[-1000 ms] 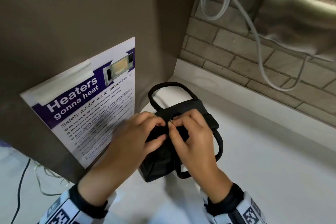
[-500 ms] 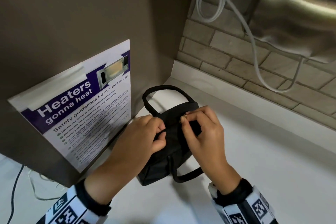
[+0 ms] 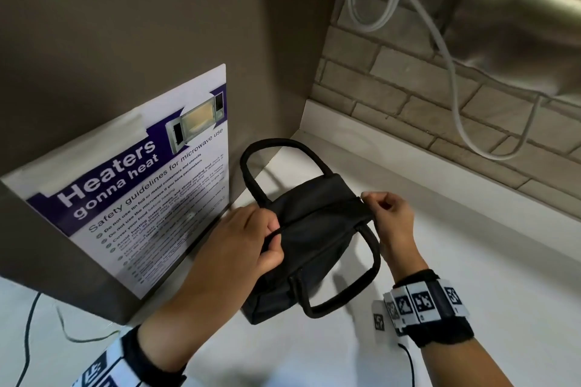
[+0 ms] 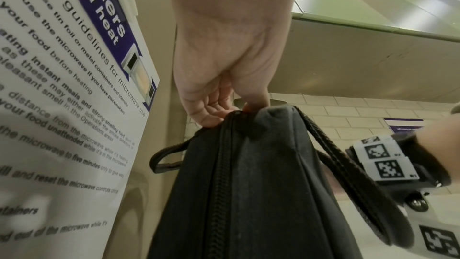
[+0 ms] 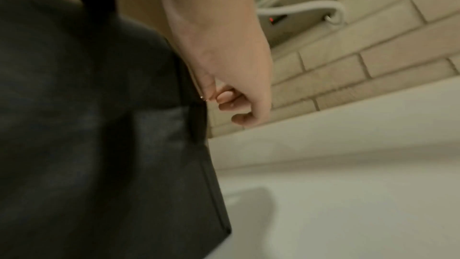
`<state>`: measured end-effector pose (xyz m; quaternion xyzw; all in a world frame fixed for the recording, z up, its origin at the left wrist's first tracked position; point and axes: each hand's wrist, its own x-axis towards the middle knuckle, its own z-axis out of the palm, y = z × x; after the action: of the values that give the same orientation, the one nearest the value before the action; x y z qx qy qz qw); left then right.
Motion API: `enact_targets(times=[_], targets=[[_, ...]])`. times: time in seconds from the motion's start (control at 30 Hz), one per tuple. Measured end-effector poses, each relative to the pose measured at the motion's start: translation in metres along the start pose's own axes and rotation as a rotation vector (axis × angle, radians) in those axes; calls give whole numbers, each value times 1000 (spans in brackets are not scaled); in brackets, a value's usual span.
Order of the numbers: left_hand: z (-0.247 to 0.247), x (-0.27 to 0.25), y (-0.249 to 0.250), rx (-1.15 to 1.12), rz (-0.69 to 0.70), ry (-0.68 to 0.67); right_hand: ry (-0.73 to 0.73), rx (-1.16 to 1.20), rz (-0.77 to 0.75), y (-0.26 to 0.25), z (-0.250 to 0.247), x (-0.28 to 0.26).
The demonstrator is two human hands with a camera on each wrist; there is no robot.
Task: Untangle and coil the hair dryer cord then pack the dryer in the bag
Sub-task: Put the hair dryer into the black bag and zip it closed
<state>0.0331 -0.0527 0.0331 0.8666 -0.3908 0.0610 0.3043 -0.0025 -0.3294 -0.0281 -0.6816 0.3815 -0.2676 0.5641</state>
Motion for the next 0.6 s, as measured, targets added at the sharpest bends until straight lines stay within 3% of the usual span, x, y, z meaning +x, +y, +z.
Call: enact_targets(times=[0.13, 0.4, 0.6], targets=[[2, -2, -1, 16, 12, 13, -85, 92, 187, 31, 6, 7], [0, -3, -6, 3, 17, 7, -200, 87, 245, 39, 12, 4], [-13, -6, 9, 37, 120, 30, -230, 66, 232, 41, -28, -40]])
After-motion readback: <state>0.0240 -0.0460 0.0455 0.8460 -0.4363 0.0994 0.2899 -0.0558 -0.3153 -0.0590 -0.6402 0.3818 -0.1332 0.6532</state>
